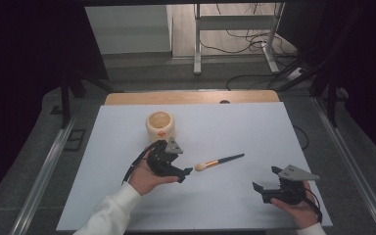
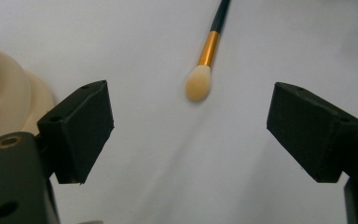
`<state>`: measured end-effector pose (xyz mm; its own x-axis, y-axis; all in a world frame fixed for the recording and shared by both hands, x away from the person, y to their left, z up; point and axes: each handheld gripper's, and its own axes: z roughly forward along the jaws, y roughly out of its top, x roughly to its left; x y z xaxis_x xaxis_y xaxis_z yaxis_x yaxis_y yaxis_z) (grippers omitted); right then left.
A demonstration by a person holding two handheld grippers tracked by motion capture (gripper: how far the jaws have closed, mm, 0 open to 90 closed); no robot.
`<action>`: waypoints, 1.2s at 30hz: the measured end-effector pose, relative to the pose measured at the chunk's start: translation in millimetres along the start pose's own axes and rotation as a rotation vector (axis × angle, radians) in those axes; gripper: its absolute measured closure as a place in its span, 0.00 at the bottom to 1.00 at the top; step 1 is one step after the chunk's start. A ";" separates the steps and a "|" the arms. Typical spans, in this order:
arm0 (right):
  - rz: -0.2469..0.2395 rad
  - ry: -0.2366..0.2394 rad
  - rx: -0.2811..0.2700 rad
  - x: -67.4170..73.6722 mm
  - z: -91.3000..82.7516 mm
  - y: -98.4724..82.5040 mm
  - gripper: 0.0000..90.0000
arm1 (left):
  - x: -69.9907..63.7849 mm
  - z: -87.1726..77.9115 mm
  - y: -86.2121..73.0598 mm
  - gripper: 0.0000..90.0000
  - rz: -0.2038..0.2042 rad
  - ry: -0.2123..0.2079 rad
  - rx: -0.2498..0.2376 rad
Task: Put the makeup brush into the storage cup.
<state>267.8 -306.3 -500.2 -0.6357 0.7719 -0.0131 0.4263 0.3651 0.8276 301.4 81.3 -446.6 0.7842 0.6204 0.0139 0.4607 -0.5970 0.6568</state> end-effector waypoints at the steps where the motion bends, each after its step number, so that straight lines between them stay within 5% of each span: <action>1: -0.001 -0.001 0.000 0.0 0.1 0.0 0.09 | -1.0 1.4 1.6 0.17 0.003 -0.001 0.001; 36: -0.002 0.007 0.002 0.8 1.0 0.2 0.09 | -11.0 26.0 27.6 0.17 0.019 -0.024 0.004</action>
<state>268.0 -305.1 -500.6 -0.6411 0.7674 -0.0107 0.4265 0.3678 0.8263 316.2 44.8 -448.3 0.8022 0.5970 0.0082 0.4477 -0.6106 0.6533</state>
